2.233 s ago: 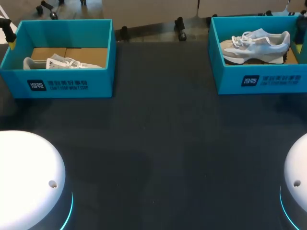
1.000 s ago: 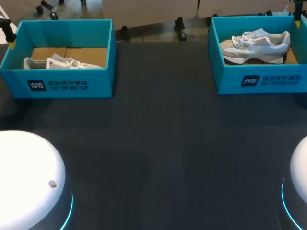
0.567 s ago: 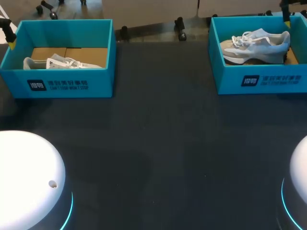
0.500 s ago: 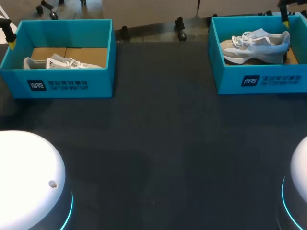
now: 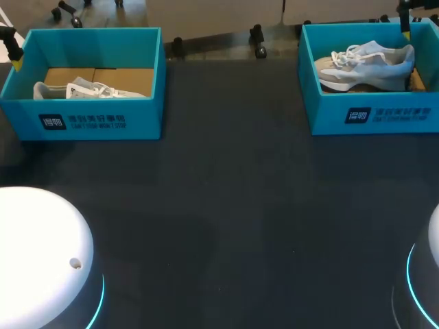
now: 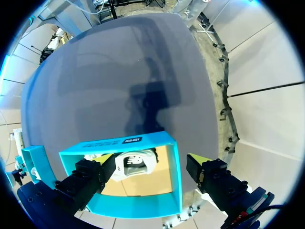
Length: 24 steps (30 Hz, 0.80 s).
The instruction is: Take the shoe out of the shoebox, open the shoe tongue, remove and reinsert the insole, then place the shoe into the shoebox
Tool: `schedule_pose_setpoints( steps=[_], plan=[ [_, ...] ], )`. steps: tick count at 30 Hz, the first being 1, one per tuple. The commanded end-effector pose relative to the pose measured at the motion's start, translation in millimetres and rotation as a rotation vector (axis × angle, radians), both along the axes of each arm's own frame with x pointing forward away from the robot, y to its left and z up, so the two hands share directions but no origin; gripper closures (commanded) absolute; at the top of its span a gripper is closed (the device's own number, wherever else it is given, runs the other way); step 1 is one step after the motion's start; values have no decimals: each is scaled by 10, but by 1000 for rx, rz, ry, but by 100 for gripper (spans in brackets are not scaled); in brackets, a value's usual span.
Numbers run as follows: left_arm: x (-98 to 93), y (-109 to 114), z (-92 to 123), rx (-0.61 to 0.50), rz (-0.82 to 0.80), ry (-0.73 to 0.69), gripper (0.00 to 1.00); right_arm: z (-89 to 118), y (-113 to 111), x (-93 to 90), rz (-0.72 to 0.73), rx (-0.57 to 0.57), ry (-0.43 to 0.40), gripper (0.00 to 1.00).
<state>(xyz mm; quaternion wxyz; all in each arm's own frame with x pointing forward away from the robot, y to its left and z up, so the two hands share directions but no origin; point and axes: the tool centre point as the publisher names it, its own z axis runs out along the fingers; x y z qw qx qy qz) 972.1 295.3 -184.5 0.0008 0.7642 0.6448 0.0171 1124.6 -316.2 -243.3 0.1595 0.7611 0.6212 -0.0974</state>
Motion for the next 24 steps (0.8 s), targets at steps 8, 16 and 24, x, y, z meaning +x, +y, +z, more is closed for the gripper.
schedule_pose_setpoints(
  steps=[8,16,24],
  plan=[
    [-14,1,1,3,-1,-3,0,-128,123,134,75,34,-24,0],
    [-14,1,1,3,-1,-3,0,-289,119,169,105,70,-5,0],
    [-14,1,1,3,-1,-3,0,-480,117,241,162,112,30,1]
  ],
)
